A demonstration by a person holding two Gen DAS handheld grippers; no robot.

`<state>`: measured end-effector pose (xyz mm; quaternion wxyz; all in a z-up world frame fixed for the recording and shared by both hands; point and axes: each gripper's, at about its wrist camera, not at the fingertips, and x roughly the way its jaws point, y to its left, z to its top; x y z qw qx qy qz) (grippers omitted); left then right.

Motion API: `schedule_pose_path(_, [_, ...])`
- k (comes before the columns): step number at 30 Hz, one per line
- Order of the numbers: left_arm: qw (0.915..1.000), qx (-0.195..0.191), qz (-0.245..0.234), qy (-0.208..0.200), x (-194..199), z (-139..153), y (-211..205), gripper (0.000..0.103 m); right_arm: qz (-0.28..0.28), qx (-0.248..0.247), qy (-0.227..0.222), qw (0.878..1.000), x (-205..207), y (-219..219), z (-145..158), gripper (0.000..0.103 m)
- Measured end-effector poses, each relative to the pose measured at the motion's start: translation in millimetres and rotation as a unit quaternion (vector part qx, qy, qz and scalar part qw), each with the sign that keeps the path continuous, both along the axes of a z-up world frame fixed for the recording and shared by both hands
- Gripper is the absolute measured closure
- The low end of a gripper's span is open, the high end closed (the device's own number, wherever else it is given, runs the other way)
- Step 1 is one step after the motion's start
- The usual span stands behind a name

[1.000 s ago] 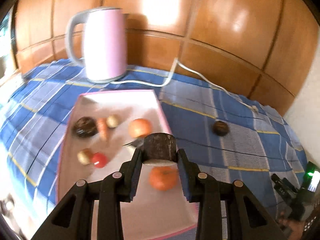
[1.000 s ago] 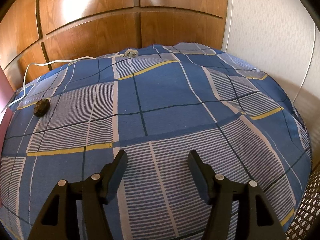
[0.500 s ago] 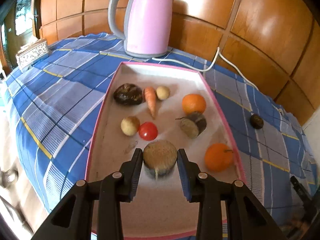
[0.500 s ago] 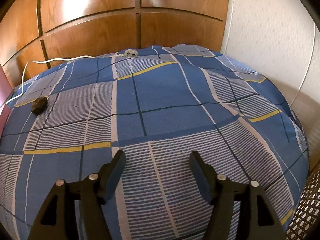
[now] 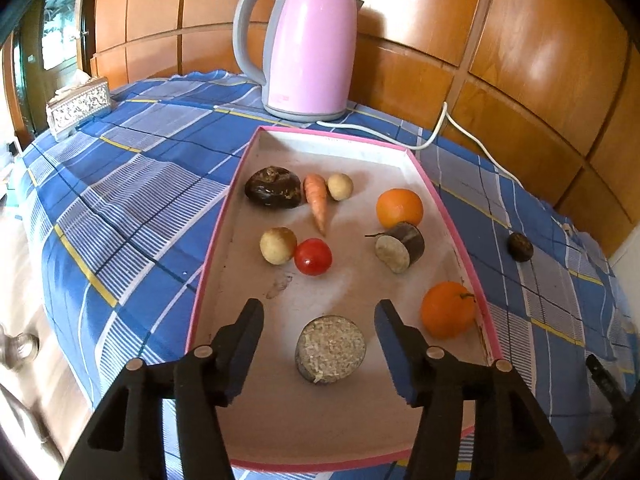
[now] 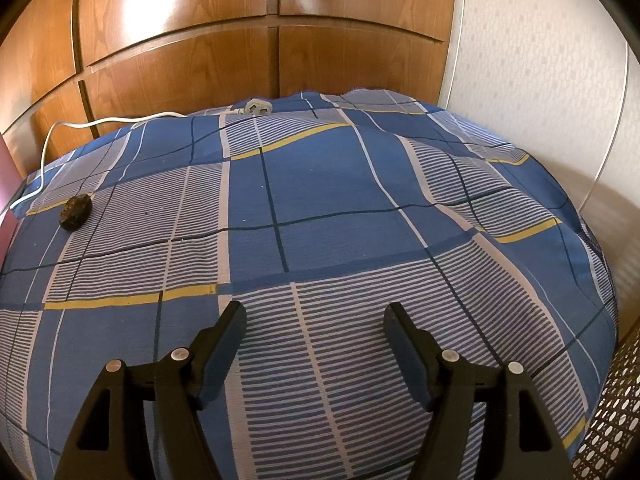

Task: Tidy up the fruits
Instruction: 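Reach the right tool toward the dark brown round nut, then grasp the brown nut with the right tool and lift it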

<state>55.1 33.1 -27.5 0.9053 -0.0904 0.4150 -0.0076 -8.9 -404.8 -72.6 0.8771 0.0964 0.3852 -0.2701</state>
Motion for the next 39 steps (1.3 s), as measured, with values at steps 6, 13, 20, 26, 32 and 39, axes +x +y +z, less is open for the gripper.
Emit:
schedule_pose_path(6, [0.9999, -0.001, 0.007, -0.01, -8, 5, 7, 0.035, 0.0, 0.0, 0.001, 1.0, 0, 0, 0, 0.031])
schedule_pose_path(13, [0.9994, -0.001, 0.025, -0.022, -20, 8, 18, 0.023, 0.0, 0.0, 0.005, 1.0, 0, -1, 0, 0.03])
schedule_pose_path(20, [0.999, -0.005, 0.035, -0.028, -30, 6, 24, 0.019, 0.005, 0.005, 0.027, 1.0, 6, -3, 4, 0.029])
schedule_pose_path(26, [0.9988, -0.004, 0.04, -0.03, -31, 7, 27, 0.018, 0.068, 0.025, 0.006, 0.997, 38, 17, 29, 0.029])
schedule_pose_path(32, [0.9984, -0.004, 0.049, -0.025, -33, 5, 34, 0.016, 0.156, 0.076, 0.001, 0.985, 94, 60, 41, 0.029])
schedule_pose_path(39, [0.9981, -0.008, 0.059, -0.013, -32, -3, 38, 0.015, 0.203, 0.084, 0.021, 0.975, 152, 106, 38, 0.029])
